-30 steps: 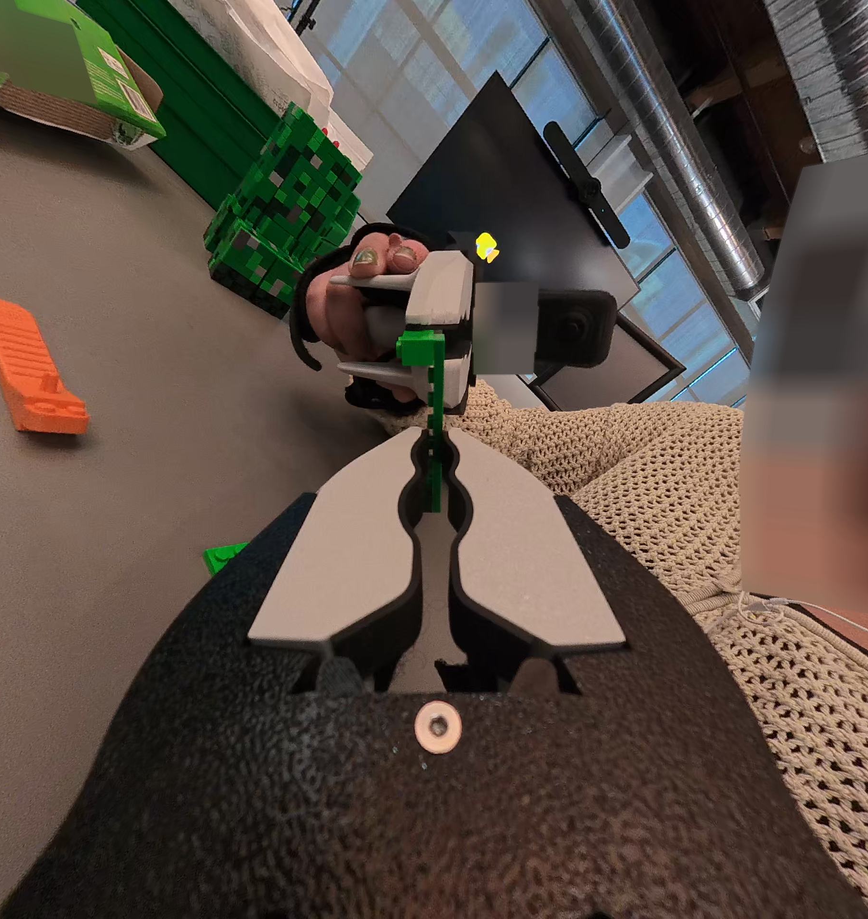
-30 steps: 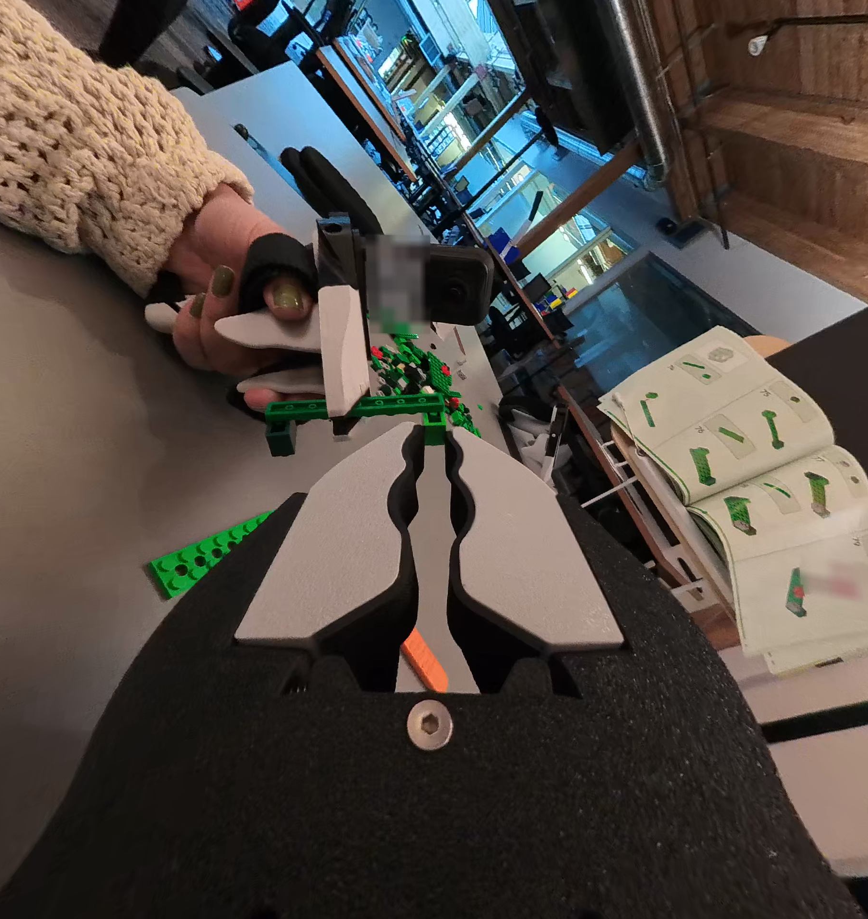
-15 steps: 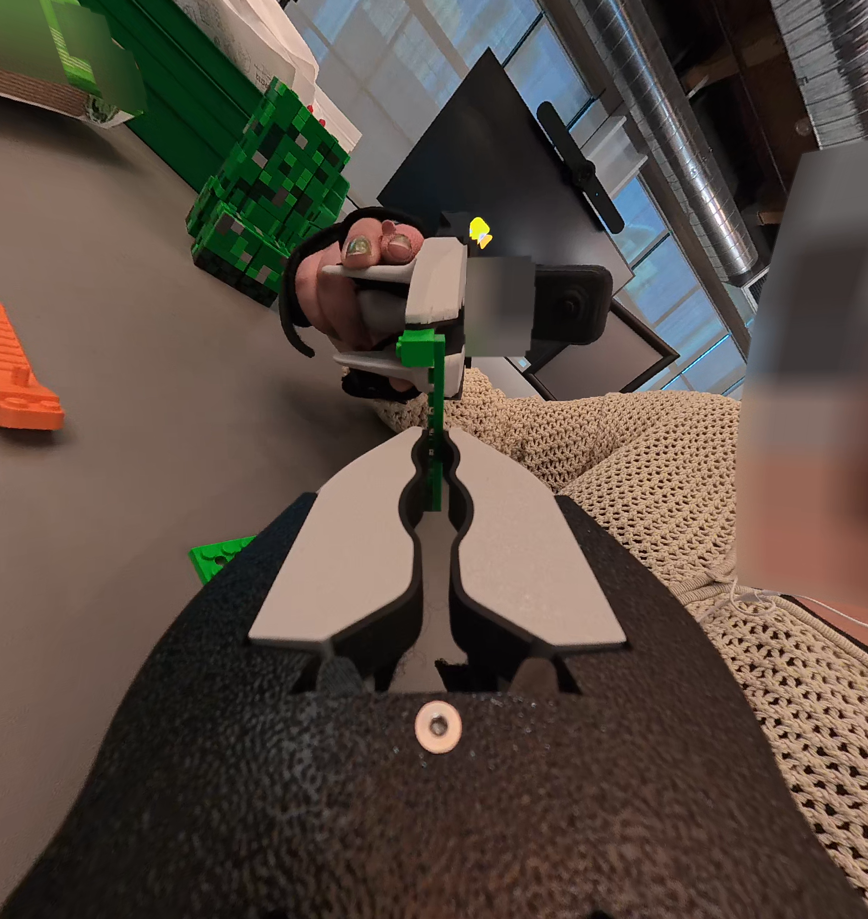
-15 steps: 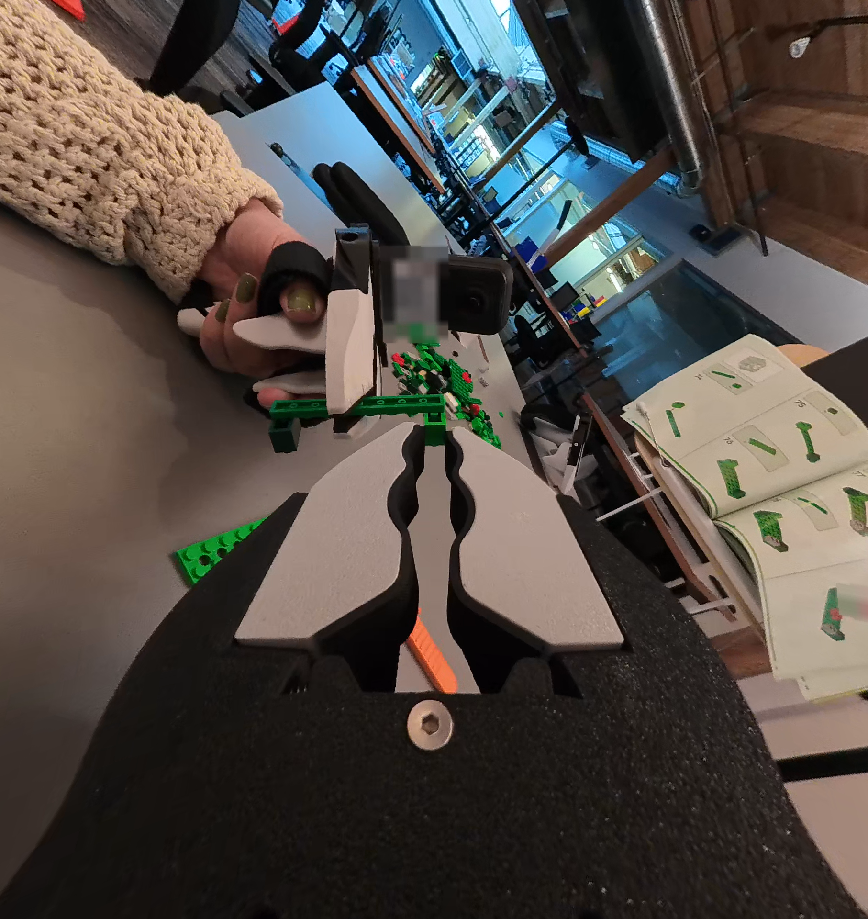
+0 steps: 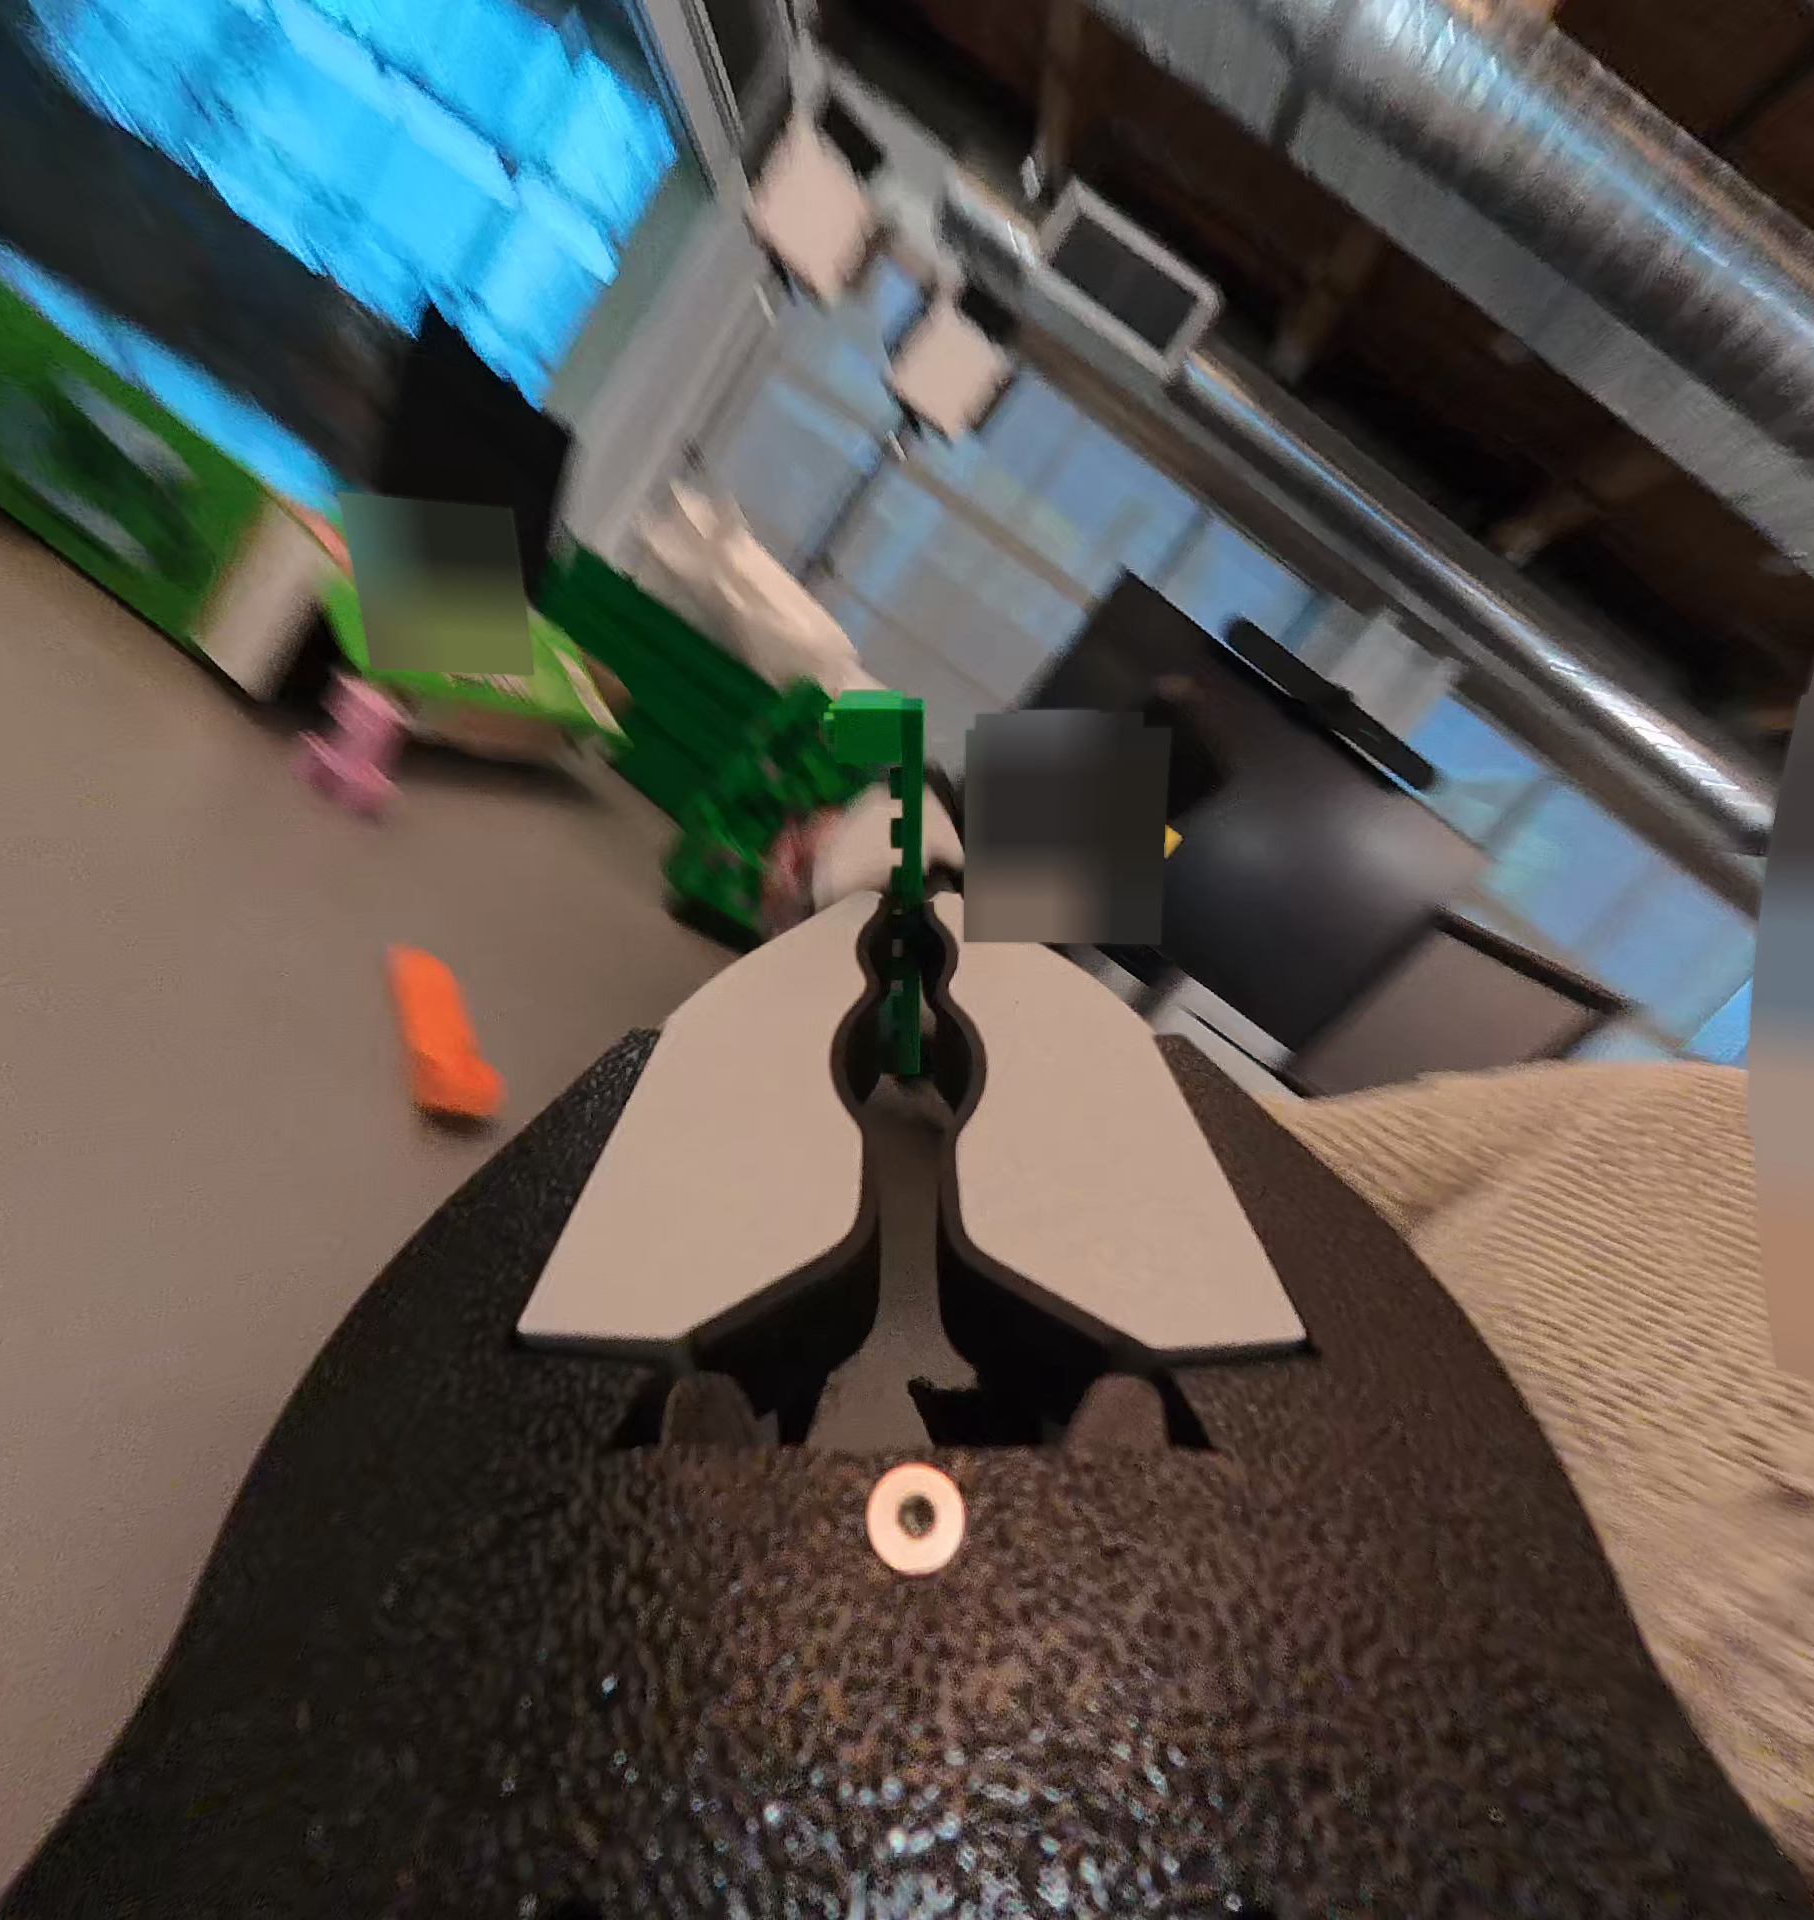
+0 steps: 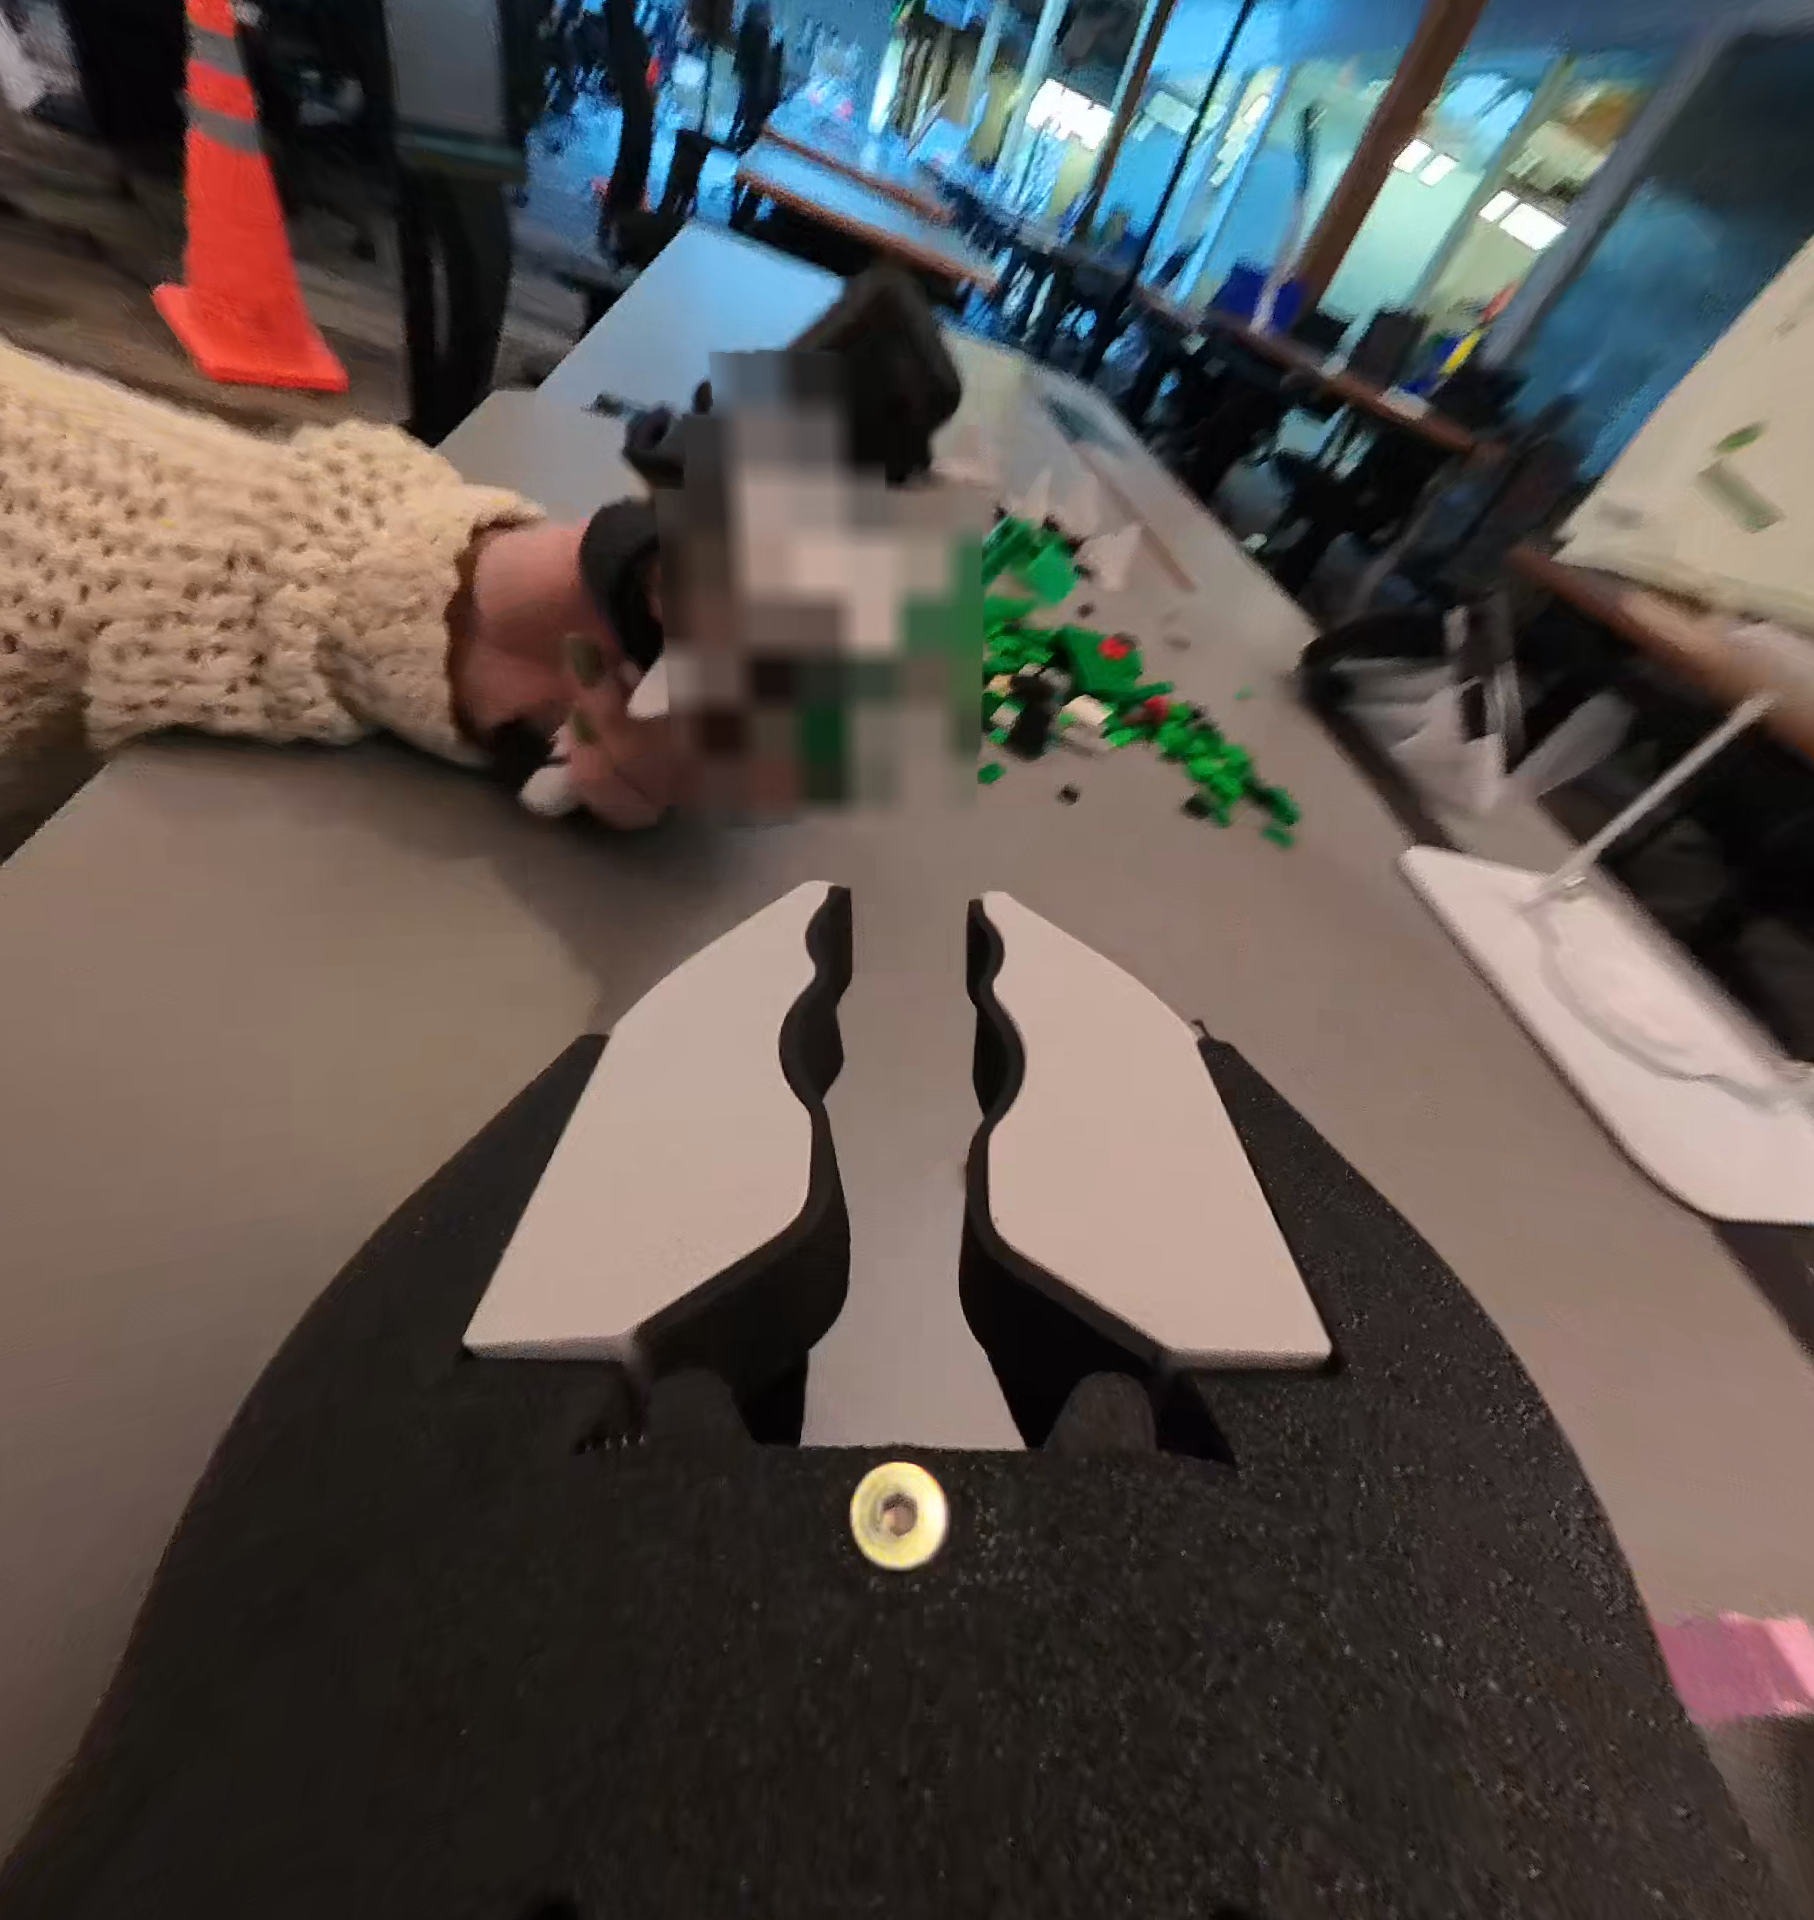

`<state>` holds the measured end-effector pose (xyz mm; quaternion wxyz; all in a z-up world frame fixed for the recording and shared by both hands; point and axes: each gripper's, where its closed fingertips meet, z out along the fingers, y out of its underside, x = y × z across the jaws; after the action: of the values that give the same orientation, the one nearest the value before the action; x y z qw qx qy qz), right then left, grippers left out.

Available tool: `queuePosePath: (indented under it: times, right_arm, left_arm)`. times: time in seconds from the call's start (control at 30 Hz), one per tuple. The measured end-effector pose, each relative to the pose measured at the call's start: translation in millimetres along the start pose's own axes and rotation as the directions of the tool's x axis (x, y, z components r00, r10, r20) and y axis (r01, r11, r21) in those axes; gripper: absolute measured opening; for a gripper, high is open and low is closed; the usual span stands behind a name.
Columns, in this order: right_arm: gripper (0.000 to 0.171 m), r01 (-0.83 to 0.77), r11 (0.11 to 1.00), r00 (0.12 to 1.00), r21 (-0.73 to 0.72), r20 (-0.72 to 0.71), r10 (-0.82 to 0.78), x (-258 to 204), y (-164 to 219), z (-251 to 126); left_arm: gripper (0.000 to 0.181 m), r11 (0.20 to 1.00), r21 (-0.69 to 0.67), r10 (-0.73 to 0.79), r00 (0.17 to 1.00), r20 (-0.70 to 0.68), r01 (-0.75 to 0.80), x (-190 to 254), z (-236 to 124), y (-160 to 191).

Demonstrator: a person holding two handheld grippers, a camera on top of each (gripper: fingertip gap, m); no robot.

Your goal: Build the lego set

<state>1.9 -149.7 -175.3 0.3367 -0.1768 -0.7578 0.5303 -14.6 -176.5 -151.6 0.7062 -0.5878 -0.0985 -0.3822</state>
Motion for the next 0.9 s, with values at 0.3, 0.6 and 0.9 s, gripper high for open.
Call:
queuePosePath:
  times: [0.3, 0.6, 0.9]
  right_arm:
    - [0.044, -0.075, 0.877, 0.963, -0.474, 0.194, 0.187, -52.0, 52.1, 13.1]
    - [0.041, -0.014, 0.673, 0.984, -0.74, 0.108, 0.139, -67.9, 73.7, 0.4]
    - [0.027, -0.141, 0.659, 0.978, -0.739, -0.002, 0.207, -68.4, 76.5, 11.9]
  left_arm:
    - [0.004, 0.976, 0.212, 0.013, 0.989, 0.145, -0.044, -21.9, -22.3, -32.1]
    - [0.004, 0.973, 0.205, 0.07, 0.977, 0.199, -0.111, -23.7, -22.8, -33.3]
    - [0.004, 0.977, 0.168, 0.095, 0.973, 0.212, -0.132, -24.4, -19.3, -29.1]
